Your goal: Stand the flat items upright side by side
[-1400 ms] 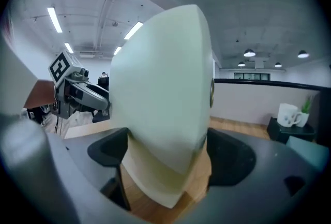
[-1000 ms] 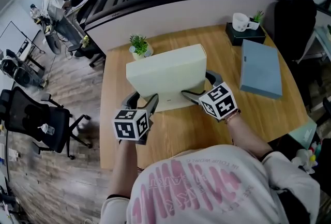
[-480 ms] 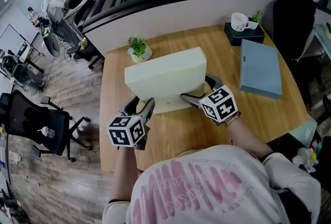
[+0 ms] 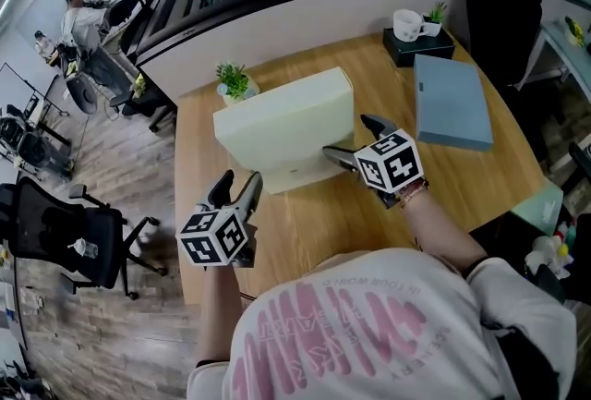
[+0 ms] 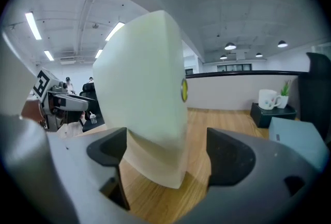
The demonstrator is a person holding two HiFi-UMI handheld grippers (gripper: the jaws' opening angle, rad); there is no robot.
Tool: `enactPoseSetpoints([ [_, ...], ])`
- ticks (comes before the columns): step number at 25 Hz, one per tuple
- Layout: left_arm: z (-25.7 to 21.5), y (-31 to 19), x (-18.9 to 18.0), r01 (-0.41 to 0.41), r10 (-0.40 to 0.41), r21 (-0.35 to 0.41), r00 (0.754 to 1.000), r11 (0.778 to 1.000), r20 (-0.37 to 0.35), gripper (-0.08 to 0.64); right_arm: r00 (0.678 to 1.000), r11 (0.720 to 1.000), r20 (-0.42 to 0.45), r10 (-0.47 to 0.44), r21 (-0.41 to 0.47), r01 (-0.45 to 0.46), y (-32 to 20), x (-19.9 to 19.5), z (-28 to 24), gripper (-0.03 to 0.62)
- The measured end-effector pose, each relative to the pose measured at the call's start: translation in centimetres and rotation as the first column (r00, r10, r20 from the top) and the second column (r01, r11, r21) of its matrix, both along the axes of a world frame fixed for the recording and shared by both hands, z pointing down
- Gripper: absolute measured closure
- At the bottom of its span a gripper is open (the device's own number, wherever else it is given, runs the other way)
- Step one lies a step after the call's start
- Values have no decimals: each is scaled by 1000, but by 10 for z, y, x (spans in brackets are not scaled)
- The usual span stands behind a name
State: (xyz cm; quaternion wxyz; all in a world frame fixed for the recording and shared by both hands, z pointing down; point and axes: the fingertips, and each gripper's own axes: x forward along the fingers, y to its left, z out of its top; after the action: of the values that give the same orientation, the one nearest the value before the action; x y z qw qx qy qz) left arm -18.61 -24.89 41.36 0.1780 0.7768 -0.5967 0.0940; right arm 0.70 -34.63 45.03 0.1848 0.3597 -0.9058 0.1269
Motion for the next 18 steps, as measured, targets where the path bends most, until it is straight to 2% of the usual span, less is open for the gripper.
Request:
enactPoseSetpoints([
  [4,5,12,10,-41,41,-12,998,999,-50,295,997,996,-10,80,-43,-80,13,25,6,106],
  [7,15,23,29,-102,99,-32,992,994,-77,296,990,984,14,137,-121,-134,35,41,21,113],
  [12,48,54,65,-239,231,-114,970,964,-74,317,975,942,17,221,-262,-209,88,55,55,141],
  [16,65,79,73,-268,257,-144,962,953,-91,321,971,922,56,232,-329,-202,141,48,74,149],
  [18,70,87,82,-272,260,-137,961,953,-100,321,961,909,55,271,-343,-237,155,58,82,152],
])
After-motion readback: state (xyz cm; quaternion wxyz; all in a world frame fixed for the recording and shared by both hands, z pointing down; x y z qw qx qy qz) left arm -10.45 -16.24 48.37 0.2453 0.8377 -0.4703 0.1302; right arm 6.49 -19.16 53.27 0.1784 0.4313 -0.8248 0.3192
